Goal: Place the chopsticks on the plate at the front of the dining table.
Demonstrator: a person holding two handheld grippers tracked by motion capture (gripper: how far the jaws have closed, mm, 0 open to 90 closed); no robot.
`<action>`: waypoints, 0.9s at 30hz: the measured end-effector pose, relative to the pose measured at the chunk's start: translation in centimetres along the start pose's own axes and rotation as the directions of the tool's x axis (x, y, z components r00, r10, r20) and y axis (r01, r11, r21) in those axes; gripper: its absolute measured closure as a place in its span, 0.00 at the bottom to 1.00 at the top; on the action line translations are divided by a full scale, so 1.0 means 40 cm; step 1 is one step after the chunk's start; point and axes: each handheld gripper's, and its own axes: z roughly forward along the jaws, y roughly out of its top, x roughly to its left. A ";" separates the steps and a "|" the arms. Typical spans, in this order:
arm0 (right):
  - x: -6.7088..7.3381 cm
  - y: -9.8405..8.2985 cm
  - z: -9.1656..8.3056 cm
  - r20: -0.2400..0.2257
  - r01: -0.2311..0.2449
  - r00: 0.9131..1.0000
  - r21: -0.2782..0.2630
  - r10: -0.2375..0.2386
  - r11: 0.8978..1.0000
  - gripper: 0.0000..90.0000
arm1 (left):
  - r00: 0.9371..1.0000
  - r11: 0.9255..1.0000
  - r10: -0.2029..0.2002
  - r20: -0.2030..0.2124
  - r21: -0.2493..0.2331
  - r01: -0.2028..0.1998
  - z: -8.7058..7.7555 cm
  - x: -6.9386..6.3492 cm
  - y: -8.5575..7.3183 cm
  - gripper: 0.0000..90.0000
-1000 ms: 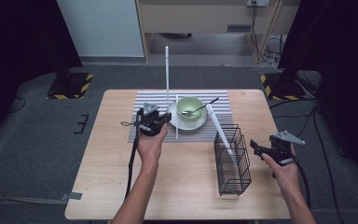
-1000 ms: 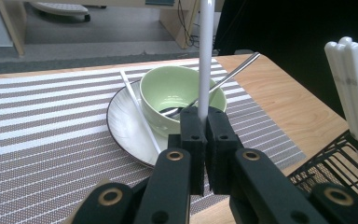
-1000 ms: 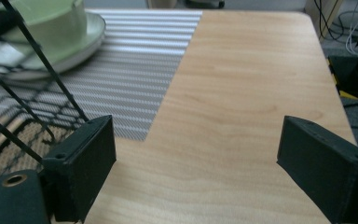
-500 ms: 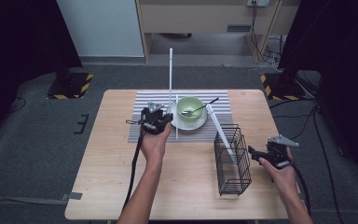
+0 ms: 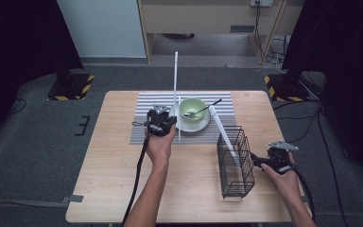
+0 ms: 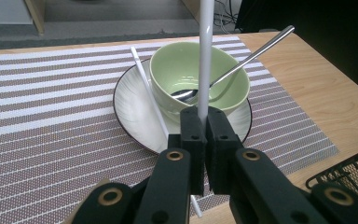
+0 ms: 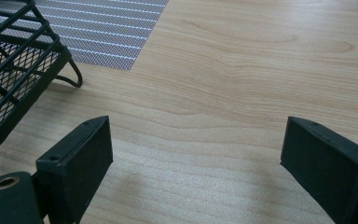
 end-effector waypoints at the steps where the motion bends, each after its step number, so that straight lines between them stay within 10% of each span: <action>1: 0.000 -0.001 0.001 0.001 0.000 1.000 0.001 0.000 1.000 0.10 | 1.000 1.000 0.004 -0.003 0.003 -0.004 0.000 0.000 0.002 0.97; 27: 0.010 -0.013 0.023 0.016 0.025 1.000 0.078 -0.026 0.997 0.05 | 0.997 0.997 -0.035 -0.073 0.066 0.040 0.040 0.016 0.001 0.96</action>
